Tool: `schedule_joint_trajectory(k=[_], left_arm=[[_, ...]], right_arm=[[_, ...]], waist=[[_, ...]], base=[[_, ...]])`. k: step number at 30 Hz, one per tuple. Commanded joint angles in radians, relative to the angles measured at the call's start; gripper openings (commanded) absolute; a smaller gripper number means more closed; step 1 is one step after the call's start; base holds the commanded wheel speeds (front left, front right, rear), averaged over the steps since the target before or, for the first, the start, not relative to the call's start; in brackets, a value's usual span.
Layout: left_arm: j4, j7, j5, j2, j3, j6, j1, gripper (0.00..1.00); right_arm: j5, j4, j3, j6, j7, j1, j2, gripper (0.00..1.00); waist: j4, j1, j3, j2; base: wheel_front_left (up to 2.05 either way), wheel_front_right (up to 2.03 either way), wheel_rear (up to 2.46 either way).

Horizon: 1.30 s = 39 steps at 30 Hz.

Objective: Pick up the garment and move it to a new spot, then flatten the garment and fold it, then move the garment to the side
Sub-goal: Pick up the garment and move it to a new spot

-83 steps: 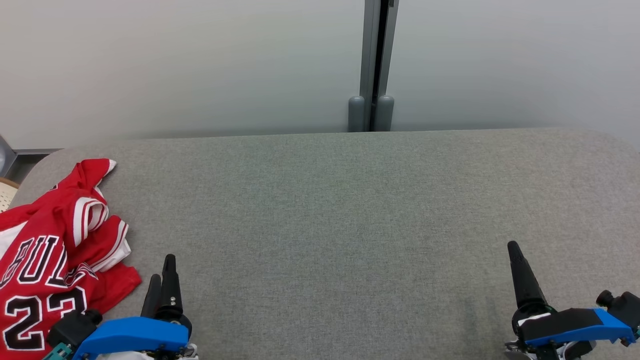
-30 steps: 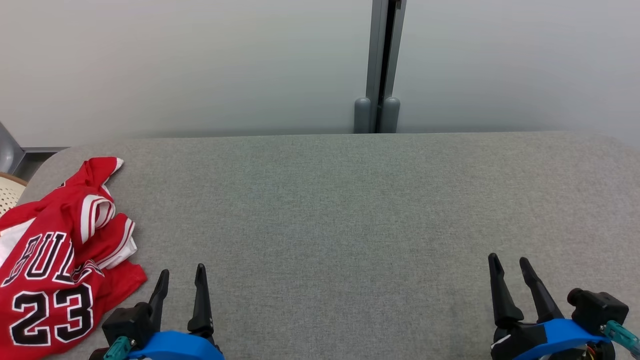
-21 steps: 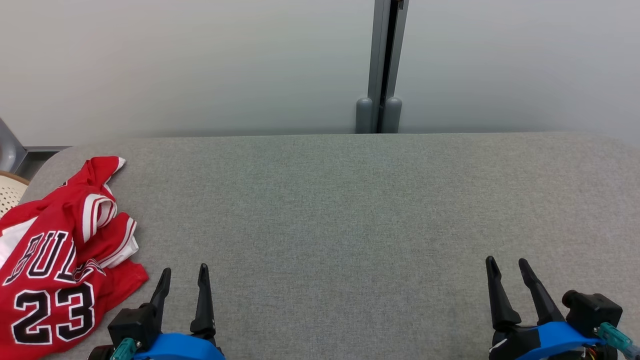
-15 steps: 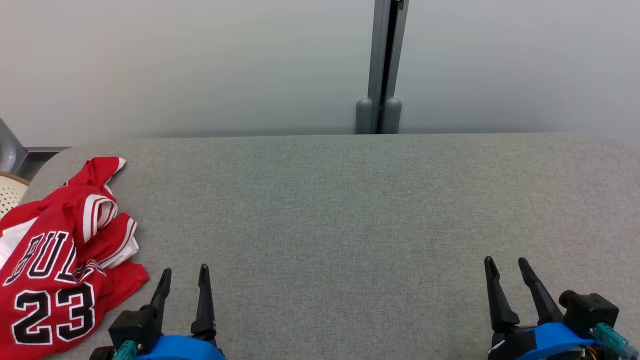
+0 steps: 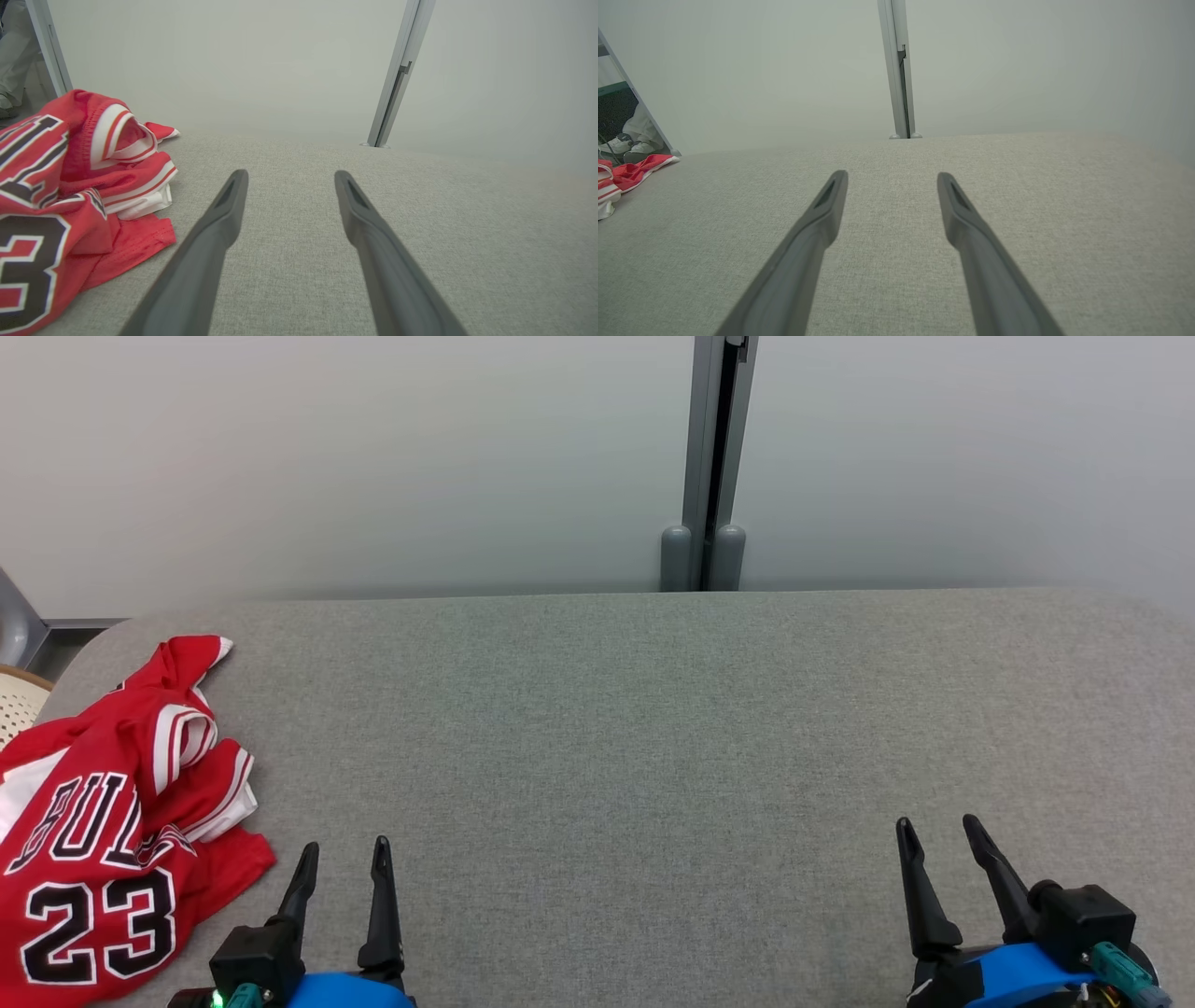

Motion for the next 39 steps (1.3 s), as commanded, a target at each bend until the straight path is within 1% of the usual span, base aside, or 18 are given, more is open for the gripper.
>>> schedule_joint_trajectory(k=[1,8,29,34,39], left_arm=[[0.0,-0.008,0.015,0.003,-0.004,0.005,0.007,1.0],[0.004,-0.015,0.03,0.0,-0.008,0.009,0.014,1.0],[-0.004,0.009,0.002,0.017,-0.013,0.023,0.016,1.0],[-0.003,0.007,0.004,0.017,-0.016,0.027,0.004,1.0],[-0.008,0.002,0.001,0.017,-0.015,0.032,-0.002,1.0]], right_arm=[[-0.018,-0.002,0.001,0.002,-0.008,0.01,-0.007,1.0],[-0.066,0.004,-0.002,0.002,-0.016,0.012,-0.007,1.0],[-0.052,0.007,-0.012,0.002,-0.01,0.016,-0.007,1.0],[-0.05,0.003,-0.013,0.002,-0.012,0.025,-0.006,1.0],[-0.058,-0.005,-0.02,0.002,-0.007,0.03,-0.006,1.0]], waist=[[0.0,0.0,-0.001,-0.0001],[-0.003,0.0,-0.008,-0.0001],[-0.006,0.0,-0.008,-0.0001],[0.028,0.0,-0.003,-0.0001],[0.116,0.0,-0.002,-0.0001]], base=[[0.0,0.0,0.0],[0.0,0.0,0.0],[0.0,0.0,0.0],[0.0,0.0,0.0],[0.0,0.0,0.0]])
